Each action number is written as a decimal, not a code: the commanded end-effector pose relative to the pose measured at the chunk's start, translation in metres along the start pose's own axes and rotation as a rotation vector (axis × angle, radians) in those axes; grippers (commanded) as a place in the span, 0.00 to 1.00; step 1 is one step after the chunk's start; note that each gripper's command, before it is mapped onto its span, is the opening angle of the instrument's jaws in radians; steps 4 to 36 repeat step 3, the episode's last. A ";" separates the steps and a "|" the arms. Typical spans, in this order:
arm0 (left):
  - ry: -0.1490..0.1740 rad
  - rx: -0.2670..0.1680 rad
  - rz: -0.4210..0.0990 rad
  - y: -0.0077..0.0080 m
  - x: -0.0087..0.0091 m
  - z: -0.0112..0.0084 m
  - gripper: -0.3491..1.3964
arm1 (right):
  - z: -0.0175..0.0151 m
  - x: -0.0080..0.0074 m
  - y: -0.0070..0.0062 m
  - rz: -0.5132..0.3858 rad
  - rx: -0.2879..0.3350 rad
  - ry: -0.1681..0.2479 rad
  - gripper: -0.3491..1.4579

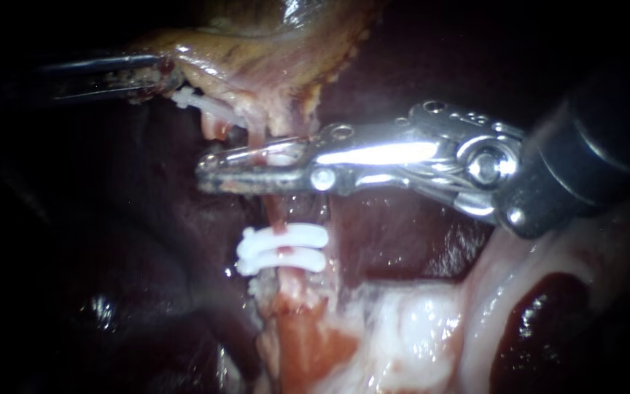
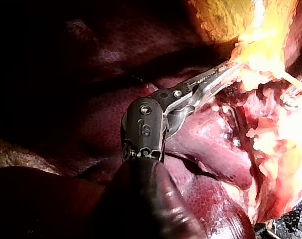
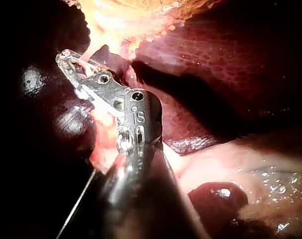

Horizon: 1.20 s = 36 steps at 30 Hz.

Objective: Clipping third clip right tube

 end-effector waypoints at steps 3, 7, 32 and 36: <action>0.000 -0.001 0.000 0.0000 0.0000 0.0000 0.00 | 0.0000 -0.0001 0.0001 0.000 -0.001 -0.002 0.00; 0.000 -0.001 0.000 0.0000 0.0000 0.0000 0.00 | 0.0000 -0.0001 0.0001 0.000 -0.001 -0.002 0.00; 0.000 -0.001 0.000 0.0000 0.0000 0.0000 0.00 | 0.0000 -0.0001 0.0001 0.000 -0.001 -0.002 0.00; 0.000 -0.001 0.000 0.0000 0.0000 0.0000 0.00 | 0.0000 -0.0001 0.0001 0.000 -0.001 -0.002 0.00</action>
